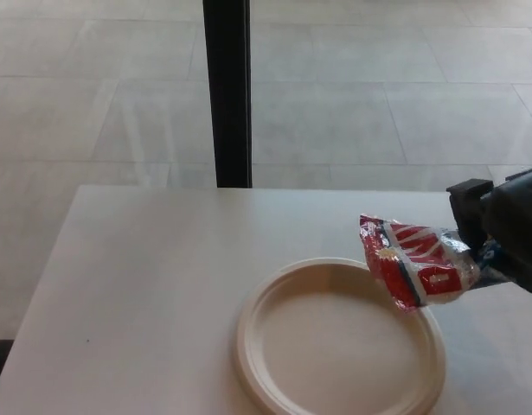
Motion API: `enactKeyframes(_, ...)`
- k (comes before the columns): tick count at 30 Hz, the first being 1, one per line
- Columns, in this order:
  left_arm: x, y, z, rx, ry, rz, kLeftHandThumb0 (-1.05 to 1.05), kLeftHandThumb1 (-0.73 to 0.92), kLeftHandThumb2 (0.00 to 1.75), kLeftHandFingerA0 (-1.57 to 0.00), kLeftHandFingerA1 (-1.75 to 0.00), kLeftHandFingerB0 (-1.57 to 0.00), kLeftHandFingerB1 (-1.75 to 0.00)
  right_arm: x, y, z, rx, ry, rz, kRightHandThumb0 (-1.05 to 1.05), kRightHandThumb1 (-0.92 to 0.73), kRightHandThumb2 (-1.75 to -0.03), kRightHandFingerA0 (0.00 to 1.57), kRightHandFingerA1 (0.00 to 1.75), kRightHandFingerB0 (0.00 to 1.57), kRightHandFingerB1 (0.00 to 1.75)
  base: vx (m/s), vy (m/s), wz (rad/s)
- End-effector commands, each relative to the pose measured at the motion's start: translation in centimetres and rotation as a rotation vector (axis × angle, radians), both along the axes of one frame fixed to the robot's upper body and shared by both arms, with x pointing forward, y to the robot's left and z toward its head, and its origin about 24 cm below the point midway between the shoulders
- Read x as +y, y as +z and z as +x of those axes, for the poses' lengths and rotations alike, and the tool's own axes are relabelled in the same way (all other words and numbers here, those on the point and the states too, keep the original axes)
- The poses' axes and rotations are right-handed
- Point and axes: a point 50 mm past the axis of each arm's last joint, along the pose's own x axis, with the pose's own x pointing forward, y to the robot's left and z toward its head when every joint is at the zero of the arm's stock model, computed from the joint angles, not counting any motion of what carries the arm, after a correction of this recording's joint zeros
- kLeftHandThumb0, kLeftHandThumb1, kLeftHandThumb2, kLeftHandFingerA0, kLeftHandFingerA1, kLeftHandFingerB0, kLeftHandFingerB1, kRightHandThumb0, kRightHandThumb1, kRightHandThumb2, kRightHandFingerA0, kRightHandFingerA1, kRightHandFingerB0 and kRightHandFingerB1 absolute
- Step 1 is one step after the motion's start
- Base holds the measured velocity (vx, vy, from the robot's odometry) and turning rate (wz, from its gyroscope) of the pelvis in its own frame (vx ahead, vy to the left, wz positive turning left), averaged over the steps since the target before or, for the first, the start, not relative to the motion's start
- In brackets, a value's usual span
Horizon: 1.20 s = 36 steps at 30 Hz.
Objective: The robot uses its right hand to pick up a bag of sunflower seeds kept in the middle of the desk and tilts it over a plate kept next to it to pour out a few seeds and then puts the bag of seeds back on the desk
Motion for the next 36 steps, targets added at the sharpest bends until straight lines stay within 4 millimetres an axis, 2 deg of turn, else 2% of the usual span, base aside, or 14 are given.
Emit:
enactKeyframes(1, 0.9, 0.7, 0.4, 0.005, 0.010, 0.032, -0.63, 0.76, 0.73, -0.33, -0.67, -0.35, -0.60, 0.2, 1.8, 0.2, -0.117, 0.094, -0.149, -0.30, -0.50, -0.86, 0.94, 1.75, 0.73, 1.62, 0.00, 0.000, 0.00)
enactKeyframes(5, 1.1, 0.8, 0.5, 0.001, 0.012, 0.038, -0.64, 0.75, 0.75, -0.38, -0.71, -0.38, -0.63, 0.8, 2.6, 0.2, -0.157, 0.178, -0.186, -0.32, -0.51, -0.84, 0.94, 1.75, 0.73, 1.65, 0.00, 0.000, 0.00)
enactKeyframes(7, 1.2, 0.9, 0.7, 0.018, -0.018, 0.041, -0.64, 0.77, 0.75, -0.32, -0.68, -0.36, -0.62, 1.2, 3.0, 0.1, -0.165, 0.222, -0.198, -0.32, -0.53, -0.78, 0.93, 1.75, 0.75, 1.62, 0.00, 0.000, 0.00)
enactKeyframes(12, 1.3, 1.1, 1.0, 0.011, -0.040, 0.039, -0.62, 0.79, 0.76, -0.34, -0.68, -0.36, -0.61, 2.2, 3.3, -0.4, -0.223, 0.331, -0.246, -0.36, -0.58, -0.74, 0.94, 1.75, 0.75, 1.61, 0.00, 0.000, 0.00)
enactKeyframes(14, 1.4, 1.3, 1.1, 0.011, -0.064, 0.043, -0.60, 0.80, 0.79, -0.31, -0.66, -0.34, -0.60, 2.9, 3.4, -0.7, -0.221, 0.358, -0.275, -0.36, -0.52, -0.85, 0.94, 1.75, 0.73, 1.64, 0.00, 0.000, 0.00)
enactKeyframes(17, 1.5, 1.4, 1.3, 0.000, -0.036, 0.041, -0.59, 0.78, 0.77, -0.32, -0.67, -0.34, -0.60, 3.3, 3.7, -1.1, -0.229, 0.376, -0.303, -0.38, -0.49, -0.87, 0.94, 1.75, 0.78, 1.59, 0.00, 0.000, 0.00)
enactKeyframes(24, 1.7, 1.4, 1.6, 0.016, -0.045, 0.058, -0.63, 0.77, 0.76, -0.31, -0.66, -0.37, -0.61, 3.3, 3.5, -1.1, -0.230, 0.373, -0.326, -0.36, -0.51, -0.84, 0.96, 1.75, 0.77, 1.67, 0.00, 0.000, 0.00)
enactKeyframes(25, 1.7, 1.5, 1.5, 0.020, -0.065, 0.064, -0.65, 0.76, 0.75, -0.32, -0.67, -0.39, -0.63, 3.0, 3.5, -0.8, -0.246, 0.352, -0.378, -0.36, -0.53, -0.82, 0.97, 1.75, 0.78, 1.66, 0.00, 0.000, 0.00)
enactKeyframes(27, 1.7, 1.5, 1.5, 0.020, -0.066, 0.056, -0.62, 0.77, 0.76, -0.32, -0.67, -0.37, -0.61, 2.8, 3.5, -0.5, -0.239, 0.340, -0.376, -0.34, -0.52, -0.80, 0.98, 1.75, 0.80, 1.63, 0.00, 0.000, 0.00)
enactKeyframes(30, 1.7, 1.4, 1.6, 0.011, -0.043, 0.052, -0.60, 0.79, 0.75, -0.31, -0.66, -0.34, -0.59, 2.9, 4.0, -0.1, -0.219, 0.314, -0.371, -0.32, -0.50, -0.84, 0.98, 1.75, 0.76, 1.74, 0.00, 0.000, 0.00)
enactKeyframes(32, 1.7, 1.4, 1.7, 0.017, -0.053, 0.053, -0.59, 0.82, 0.81, -0.33, -0.66, -0.35, -0.59, 3.1, 4.3, 0.1, -0.214, 0.291, -0.393, -0.33, -0.56, -0.81, 0.98, 1.75, 0.78, 1.72, 0.00, 0.000, 0.00)
enactKeyframes(33, 1.7, 1.4, 1.8, 0.013, -0.053, 0.052, -0.59, 0.75, 0.77, -0.32, -0.68, -0.33, -0.60, 3.1, 4.5, 0.2, -0.209, 0.284, -0.395, -0.34, -0.54, -0.81, 0.98, 1.75, 0.77, 1.71, 0.00, 0.000, 0.00)
enactKeyframes(36, 1.5, 1.4, 1.8, 0.000, -0.067, 0.039, -0.64, 0.77, 0.76, -0.33, -0.68, -0.33, -0.60, 3.3, 4.7, 0.5, -0.188, 0.260, -0.400, -0.33, -0.54, -0.81, 0.97, 1.75, 0.77, 1.66, 0.00, 0.000, 0.00)
